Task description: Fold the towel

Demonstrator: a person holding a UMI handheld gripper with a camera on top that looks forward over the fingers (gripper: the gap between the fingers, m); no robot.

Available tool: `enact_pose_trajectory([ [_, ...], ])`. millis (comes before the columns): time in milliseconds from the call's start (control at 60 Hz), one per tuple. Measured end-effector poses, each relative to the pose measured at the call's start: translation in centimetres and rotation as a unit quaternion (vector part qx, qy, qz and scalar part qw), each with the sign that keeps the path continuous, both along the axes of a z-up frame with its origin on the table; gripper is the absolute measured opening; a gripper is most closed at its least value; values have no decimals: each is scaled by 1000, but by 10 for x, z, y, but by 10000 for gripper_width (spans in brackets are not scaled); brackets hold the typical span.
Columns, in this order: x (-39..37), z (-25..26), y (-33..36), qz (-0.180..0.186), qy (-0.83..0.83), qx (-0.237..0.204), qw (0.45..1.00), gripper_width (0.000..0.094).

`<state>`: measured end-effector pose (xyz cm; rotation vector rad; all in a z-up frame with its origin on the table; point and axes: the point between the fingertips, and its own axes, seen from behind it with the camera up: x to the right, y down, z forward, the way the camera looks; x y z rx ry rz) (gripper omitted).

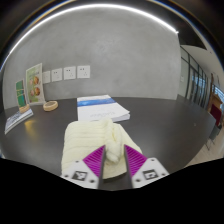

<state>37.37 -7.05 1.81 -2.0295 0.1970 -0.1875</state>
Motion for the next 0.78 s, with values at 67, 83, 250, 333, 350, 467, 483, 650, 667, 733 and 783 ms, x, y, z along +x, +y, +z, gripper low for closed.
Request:
enact_pose_trajectory([
  [67, 3, 14, -12, -6, -20, 3, 1000, 699],
  [83, 2, 19, -15, -6, -24, 6, 1000, 777],
  [250, -43, 60, -77, 8, -45, 22, 999, 829],
  [333, -95, 78, -112, 24, -38, 40, 998, 828],
  [350, -109, 81, -119, 30, -35, 43, 998, 827],
  [467, -208, 101, -165, 77, -36, 65, 994, 831],
  [483, -222, 104, -170, 85, -39, 68, 993, 832],
  [650, -323, 118, -220, 138, -68, 76, 985, 831],
  [667, -328, 118, -223, 142, -63, 75, 985, 828],
  [733, -341, 119, -232, 138, -44, 75, 987, 831],
  [783, -335, 117, -235, 124, -37, 80, 988, 829],
])
